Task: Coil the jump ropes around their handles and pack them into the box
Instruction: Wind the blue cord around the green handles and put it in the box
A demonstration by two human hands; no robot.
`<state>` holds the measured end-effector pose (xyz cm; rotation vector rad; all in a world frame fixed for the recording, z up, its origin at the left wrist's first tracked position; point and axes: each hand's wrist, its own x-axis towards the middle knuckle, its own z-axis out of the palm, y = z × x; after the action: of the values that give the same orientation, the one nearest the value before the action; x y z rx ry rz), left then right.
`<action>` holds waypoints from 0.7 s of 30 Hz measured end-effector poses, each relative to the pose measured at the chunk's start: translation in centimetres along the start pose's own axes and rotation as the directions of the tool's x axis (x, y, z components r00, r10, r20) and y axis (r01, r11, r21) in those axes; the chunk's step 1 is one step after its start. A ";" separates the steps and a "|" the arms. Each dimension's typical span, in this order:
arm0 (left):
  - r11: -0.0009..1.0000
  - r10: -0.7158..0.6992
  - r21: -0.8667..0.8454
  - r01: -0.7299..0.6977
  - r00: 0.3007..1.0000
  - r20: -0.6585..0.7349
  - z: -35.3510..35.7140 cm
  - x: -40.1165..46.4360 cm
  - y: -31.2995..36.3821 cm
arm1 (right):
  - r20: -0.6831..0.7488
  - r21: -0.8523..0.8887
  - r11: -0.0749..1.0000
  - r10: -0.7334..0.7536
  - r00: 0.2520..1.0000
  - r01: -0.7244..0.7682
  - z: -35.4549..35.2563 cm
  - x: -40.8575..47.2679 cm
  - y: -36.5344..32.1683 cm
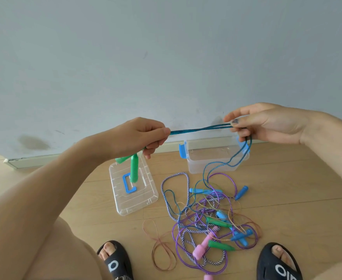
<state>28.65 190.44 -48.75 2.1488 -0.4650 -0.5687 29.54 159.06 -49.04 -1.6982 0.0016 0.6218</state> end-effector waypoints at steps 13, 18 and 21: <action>1.000 0.021 0.003 -0.021 1.000 0.023 1.1 0.4 0.8 | 0.112 0.082 0.997 -0.026 0.993 0.017 4.0 -0.1 0.0; 0.999 0.022 0.038 -0.023 0.999 0.031 1.5 0.6 1.1 | 0.115 0.095 0.995 -0.055 0.992 0.044 5.9 0.4 0.0; 0.999 0.018 0.049 -0.020 0.999 0.031 1.4 0.5 1.1 | 0.083 0.070 0.996 -0.066 0.994 0.060 6.2 0.3 -0.1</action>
<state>28.18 188.61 -48.73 2.1828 -0.5204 -0.5857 27.39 164.81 -49.68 -1.5992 -0.0902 0.6393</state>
